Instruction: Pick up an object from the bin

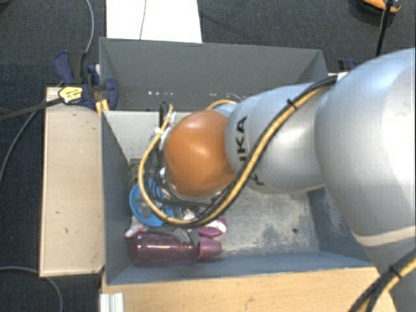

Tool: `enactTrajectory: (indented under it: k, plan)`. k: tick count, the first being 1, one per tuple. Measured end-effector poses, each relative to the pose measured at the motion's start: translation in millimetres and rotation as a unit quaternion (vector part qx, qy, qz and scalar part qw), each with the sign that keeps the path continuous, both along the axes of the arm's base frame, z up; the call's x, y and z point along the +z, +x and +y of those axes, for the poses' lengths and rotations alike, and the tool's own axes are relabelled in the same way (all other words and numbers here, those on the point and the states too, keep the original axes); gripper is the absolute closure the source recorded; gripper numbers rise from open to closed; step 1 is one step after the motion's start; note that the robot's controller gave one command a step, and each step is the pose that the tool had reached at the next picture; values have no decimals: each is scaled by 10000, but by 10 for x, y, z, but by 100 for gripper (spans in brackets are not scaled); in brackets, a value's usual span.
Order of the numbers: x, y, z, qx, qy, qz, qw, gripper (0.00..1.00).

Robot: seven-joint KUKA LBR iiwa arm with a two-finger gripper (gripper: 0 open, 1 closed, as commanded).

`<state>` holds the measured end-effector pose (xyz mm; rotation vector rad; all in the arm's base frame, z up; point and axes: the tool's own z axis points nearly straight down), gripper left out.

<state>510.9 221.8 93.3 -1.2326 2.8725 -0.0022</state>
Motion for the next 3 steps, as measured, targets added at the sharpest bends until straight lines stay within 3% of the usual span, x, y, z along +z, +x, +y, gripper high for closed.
enactTrajectory:
  k: [1,2,3]
  plan:
    - [-140,223,147,823,-1,10,9966,100]
    - [-140,223,147,815,-3,12,9967,100]
    - [200,184,148,868,-16,53,9962,100]
